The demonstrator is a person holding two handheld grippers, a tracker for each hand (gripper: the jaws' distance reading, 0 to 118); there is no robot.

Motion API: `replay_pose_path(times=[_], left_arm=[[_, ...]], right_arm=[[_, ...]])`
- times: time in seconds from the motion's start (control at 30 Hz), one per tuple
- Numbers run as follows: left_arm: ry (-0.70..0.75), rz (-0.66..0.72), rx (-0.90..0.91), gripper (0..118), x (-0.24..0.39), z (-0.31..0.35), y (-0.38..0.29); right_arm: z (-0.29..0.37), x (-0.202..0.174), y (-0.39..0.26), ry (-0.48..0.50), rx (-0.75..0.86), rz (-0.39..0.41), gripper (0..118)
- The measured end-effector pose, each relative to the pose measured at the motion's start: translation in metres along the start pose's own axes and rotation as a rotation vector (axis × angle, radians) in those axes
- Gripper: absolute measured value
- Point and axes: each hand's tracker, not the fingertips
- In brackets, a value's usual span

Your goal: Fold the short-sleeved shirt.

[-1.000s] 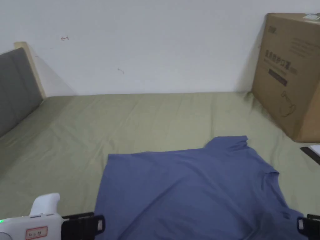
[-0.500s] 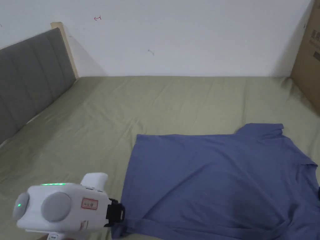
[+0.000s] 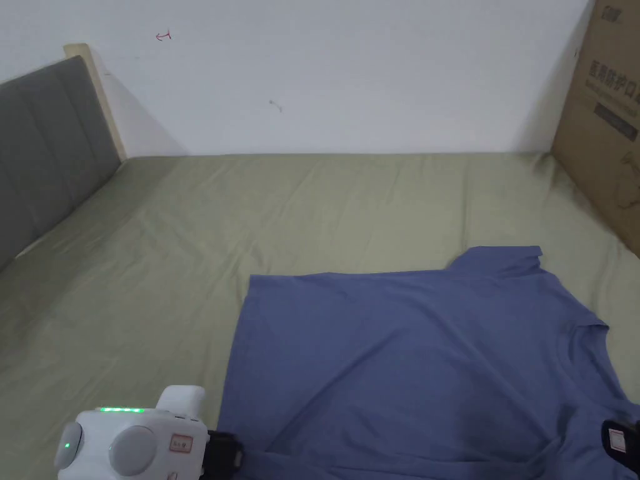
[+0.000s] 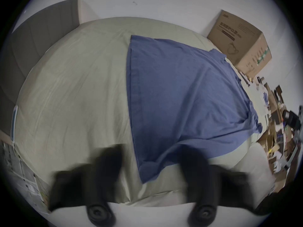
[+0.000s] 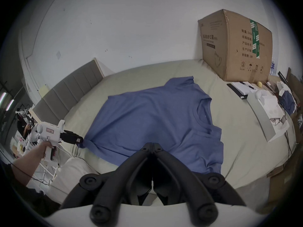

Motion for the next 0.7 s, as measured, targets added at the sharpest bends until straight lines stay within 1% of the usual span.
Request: replay_pose_path(times=[0.03,0.1,0.13,0.17,0.2,0.27,0.33,0.37,0.4,0.43,0.47,0.5,0.53,0.57,0.6,0.63,0.7], left_arm=[[0.012,-0.024,-0.023,0,0.001,-0.005,-0.003],[-0.065,-0.031,-0.09,0,0.003,-0.011,-0.01],[-0.082,-0.035,-0.096,0,0.005,-0.009,-0.013],[-0.033,-0.064,-0.024,0,0.008,-0.005,-0.018],[-0.012,-0.065,0.023,0,0.009,0.003,-0.021],[-0.02,-0.021,0.12,0,0.008,0.02,-0.024],[-0.035,-0.015,0.216,0,0.011,0.037,-0.03],[-0.037,-0.015,0.248,0,0.012,0.044,-0.03],[-0.045,-0.018,0.27,0,0.015,0.051,-0.031],[-0.051,-0.02,0.279,0,0.016,0.055,-0.032],[-0.058,-0.024,0.288,0,0.019,0.059,-0.033],[-0.056,-0.032,0.3,0,0.023,0.062,-0.034],[-0.056,-0.036,0.306,0,0.026,0.064,-0.034],[-0.056,-0.041,0.309,0,0.028,0.065,-0.033],[-0.051,-0.05,0.314,0,0.03,0.066,-0.033],[-0.045,-0.058,0.318,0,0.038,0.068,-0.034],[-0.032,-0.065,0.323,0,0.044,0.066,-0.034]], right_arm=[[-0.002,0.001,-0.001,-0.008,-0.014,-0.011,0],[-0.005,0.007,-0.003,-0.021,-0.031,-0.042,0],[-0.005,0.009,-0.004,-0.027,-0.033,-0.054,0],[-0.005,0.013,-0.004,-0.036,-0.034,-0.068,0],[-0.005,0.017,-0.004,-0.043,-0.029,-0.081,0],[-0.004,0.027,-0.003,-0.054,-0.008,-0.109,0],[-0.007,0.042,-0.002,-0.059,-0.007,-0.127,0],[-0.011,0.051,-0.002,-0.094,-0.038,-0.124,0],[-0.019,0.061,-0.004,-0.157,-0.07,-0.105,0],[-0.025,0.069,-0.007,-0.174,-0.092,-0.084,3],[-0.031,0.078,-0.01,-0.181,-0.131,-0.081,21],[-0.04,0.088,-0.015,-0.189,-0.201,-0.088,67],[-0.05,0.098,-0.02,-0.196,-0.278,-0.105,100],[-0.056,0.106,-0.027,-0.215,-0.3,-0.127,113],[-0.065,0.121,-0.034,-0.222,-0.324,-0.145,116],[-0.071,0.131,-0.04,-0.235,-0.35,-0.156,116],[-0.09,0.148,-0.052,-0.296,-0.469,-0.164,115]])
